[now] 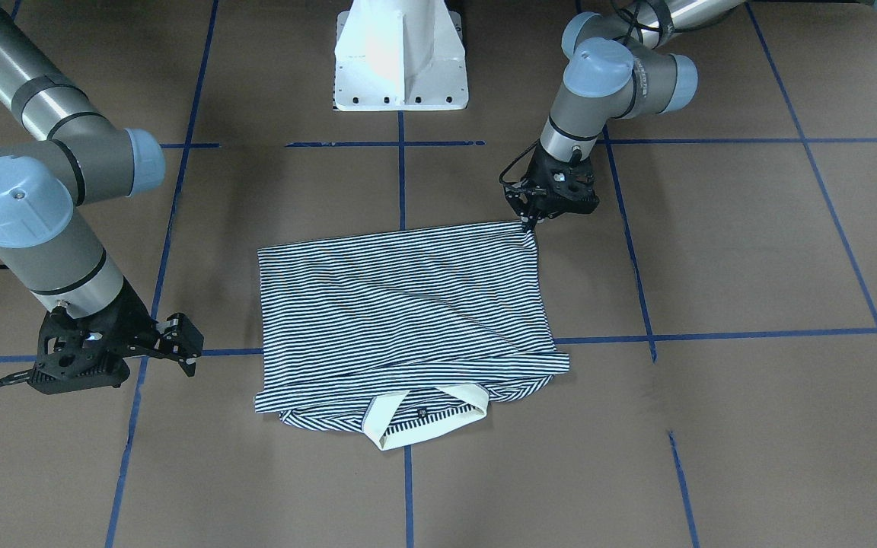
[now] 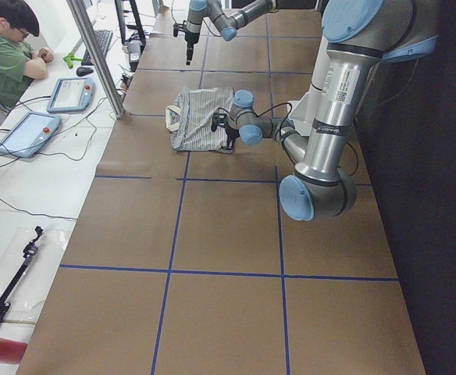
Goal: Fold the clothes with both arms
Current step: 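Grasp the folded shirt edge nearest the left gripper and pull it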
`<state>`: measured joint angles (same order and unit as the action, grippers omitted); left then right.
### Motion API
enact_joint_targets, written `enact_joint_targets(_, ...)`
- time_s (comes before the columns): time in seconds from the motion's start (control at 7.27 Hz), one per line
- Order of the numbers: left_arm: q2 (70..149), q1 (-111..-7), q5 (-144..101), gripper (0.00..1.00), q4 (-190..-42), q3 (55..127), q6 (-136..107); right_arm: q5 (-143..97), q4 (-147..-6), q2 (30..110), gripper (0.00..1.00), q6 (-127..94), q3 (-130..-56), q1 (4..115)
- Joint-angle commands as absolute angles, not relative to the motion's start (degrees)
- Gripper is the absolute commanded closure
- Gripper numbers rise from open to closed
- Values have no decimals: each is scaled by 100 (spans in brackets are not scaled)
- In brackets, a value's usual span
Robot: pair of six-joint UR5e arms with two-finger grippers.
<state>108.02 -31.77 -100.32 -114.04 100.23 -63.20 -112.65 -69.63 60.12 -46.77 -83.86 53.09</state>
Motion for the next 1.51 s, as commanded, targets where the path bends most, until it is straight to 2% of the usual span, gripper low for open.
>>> enact_joint_targets(0.0,10915,-4021,-10046,100,-11434,9460,-5357,-11259,-6970,6012,0,-4693,-8367,5309)
enact_joint_targets(0.41,11941,-4832,-10037,100,-11993,7846,-4818,-11250,-6970,6012,0,-4711,-8350,5300)
enact_joint_targets(0.83,13198,-5141,-9470,100,-13137,5491,-4676,-11250,-6996,6003,0,-4781,-8341,5291)
enact_joint_targets(0.96,13201,-5203,-9335,100,-13331,5310,-4589,-11250,-7005,6003,0,-4790,-8341,5300)
enact_joint_targets(1.1,13140,-5229,-9334,66,-13359,5317,-4492,-11241,-7005,6003,0,-4799,-8341,5300)
enact_joint_targets(1.24,13000,-5238,-9343,1,-13403,5413,-3960,-11241,-7014,5968,0,-5086,-8323,5213)
enact_joint_targets(1.38,12956,-5299,-9386,0,-13403,5605,-3755,-11041,-6996,5811,7,-5602,-8288,4968)
